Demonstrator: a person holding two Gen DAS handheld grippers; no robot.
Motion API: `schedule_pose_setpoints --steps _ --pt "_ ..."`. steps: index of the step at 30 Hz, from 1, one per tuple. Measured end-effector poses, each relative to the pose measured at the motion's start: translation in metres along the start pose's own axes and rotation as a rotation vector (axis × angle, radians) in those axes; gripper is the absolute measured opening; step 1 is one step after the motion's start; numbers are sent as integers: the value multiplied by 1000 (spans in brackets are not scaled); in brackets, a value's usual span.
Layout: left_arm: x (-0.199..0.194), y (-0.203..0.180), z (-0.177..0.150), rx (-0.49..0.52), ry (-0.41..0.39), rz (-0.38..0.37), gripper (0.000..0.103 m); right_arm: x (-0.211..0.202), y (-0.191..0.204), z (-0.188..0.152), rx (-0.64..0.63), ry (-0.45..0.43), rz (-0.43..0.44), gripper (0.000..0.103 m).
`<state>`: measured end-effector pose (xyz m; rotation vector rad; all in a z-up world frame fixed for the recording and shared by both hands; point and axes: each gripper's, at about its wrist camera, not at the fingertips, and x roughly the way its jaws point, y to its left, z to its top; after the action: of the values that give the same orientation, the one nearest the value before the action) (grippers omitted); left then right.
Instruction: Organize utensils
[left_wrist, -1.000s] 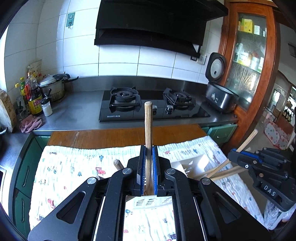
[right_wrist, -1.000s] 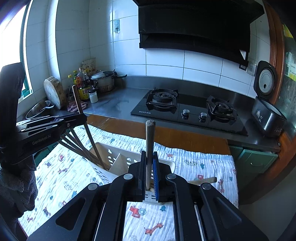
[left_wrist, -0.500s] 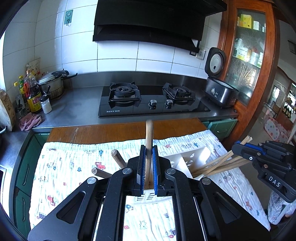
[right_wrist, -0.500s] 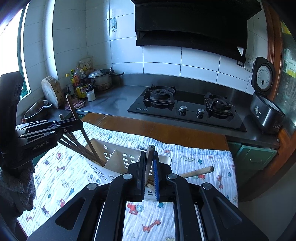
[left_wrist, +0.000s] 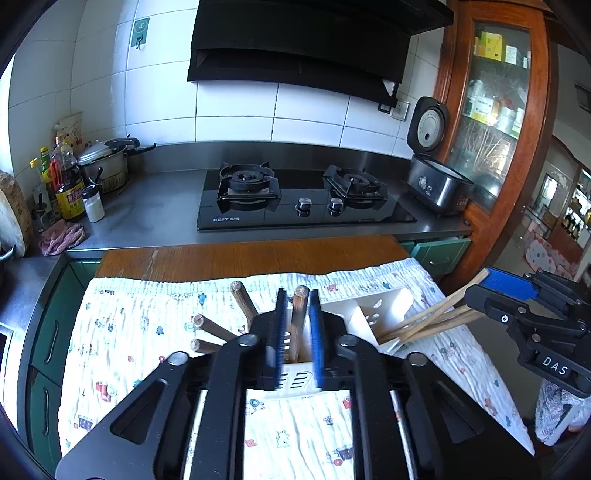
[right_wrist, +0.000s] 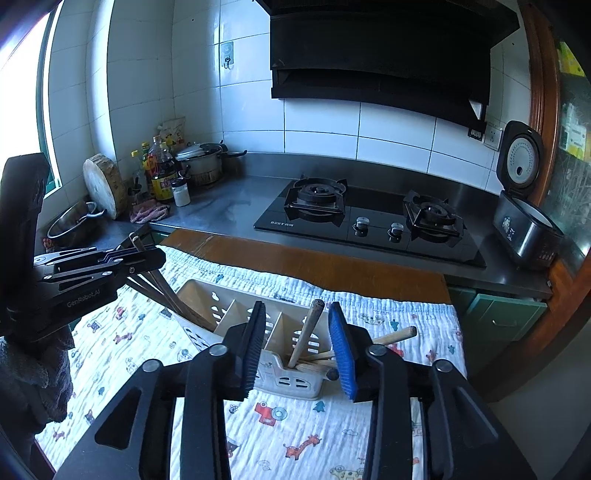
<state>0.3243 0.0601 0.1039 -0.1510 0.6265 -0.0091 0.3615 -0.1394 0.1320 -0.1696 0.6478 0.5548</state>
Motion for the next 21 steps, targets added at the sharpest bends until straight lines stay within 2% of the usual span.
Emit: schedule_pose_setpoints --steps 1,4,6,13,15,21 --pt "-4 -1 0 0 -8 5 27 -2 0 0 1 -3 -3 45" --pt "-13 -3 -2 7 -22 1 31 -9 0 1 1 -14 -14 50" --pt "-21 -5 -4 12 -35 6 45 -13 0 1 1 -19 -18 57" --pt "-46 -4 -12 12 -77 24 61 -30 2 -4 -11 -39 -41 69" --pt "-53 -3 -15 9 -86 31 68 -35 2 -6 -7 -46 -44 73" --pt "-76 -7 -27 31 -121 43 83 -49 4 -12 -10 -60 -57 83"
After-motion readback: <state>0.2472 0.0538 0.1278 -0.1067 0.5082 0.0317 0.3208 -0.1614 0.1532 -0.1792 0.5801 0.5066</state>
